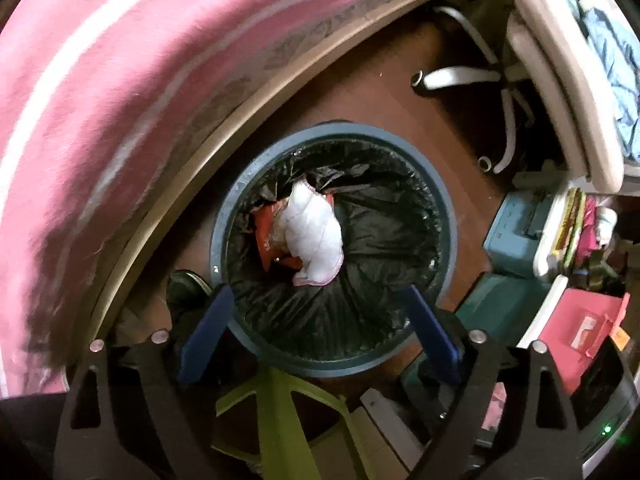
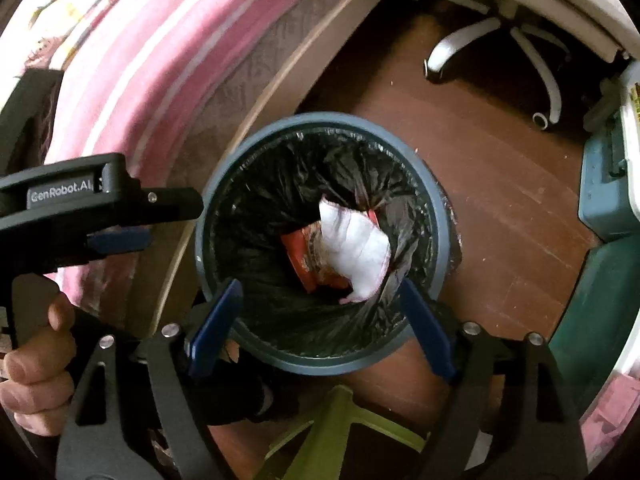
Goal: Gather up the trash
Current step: 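Open both grippers to drop the items into the bin, then move both grippers back to the tape roll and plastic bag, then grasp the white tape roll with left gripper while right gripper grasps the clear plastic bag, then carry the tape roll and plastic bag with both grippers over the bin, then open both grippers to drop the tape roll and bag into the bin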
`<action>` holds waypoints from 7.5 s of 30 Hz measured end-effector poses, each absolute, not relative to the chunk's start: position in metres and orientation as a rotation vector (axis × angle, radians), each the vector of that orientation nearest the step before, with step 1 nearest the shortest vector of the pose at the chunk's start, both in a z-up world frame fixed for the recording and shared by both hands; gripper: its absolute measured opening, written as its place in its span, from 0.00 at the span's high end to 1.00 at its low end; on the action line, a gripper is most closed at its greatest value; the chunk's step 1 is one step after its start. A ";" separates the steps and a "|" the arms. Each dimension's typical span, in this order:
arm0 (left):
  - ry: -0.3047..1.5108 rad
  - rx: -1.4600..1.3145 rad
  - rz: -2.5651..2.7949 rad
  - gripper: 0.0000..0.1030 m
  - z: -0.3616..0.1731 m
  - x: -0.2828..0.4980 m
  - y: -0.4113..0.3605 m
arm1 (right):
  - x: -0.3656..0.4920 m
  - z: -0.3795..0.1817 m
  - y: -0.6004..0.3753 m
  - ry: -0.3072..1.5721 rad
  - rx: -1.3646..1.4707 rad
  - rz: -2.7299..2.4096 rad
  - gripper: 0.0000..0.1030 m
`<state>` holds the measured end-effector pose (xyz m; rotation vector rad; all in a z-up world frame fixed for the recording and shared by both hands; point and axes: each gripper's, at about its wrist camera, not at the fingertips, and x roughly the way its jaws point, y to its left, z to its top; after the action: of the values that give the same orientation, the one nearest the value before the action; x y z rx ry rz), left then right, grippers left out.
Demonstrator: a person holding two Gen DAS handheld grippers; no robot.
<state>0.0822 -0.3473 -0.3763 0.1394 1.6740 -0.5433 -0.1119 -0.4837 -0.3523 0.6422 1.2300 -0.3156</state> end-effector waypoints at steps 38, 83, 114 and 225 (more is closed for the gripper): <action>0.995 -0.652 -0.396 0.17 -0.167 0.114 -0.016 | 0.018 -0.132 -0.266 0.861 0.340 0.148 0.22; 1.159 -0.182 -0.468 0.83 -0.221 0.263 -0.023 | 0.164 -0.256 -0.173 1.051 0.461 0.378 0.68; 0.970 -0.690 -0.588 0.85 -0.109 0.236 0.017 | 0.130 -0.144 -0.238 0.790 0.425 0.223 0.85; 1.723 0.006 -0.741 0.20 -0.368 0.078 -0.339 | -0.140 -0.369 -0.457 1.218 0.524 -0.299 0.19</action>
<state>0.0782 -0.3389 -0.3682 0.0065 1.7229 -0.7414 -0.1397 -0.4570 -0.3685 0.5243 1.2179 -0.2985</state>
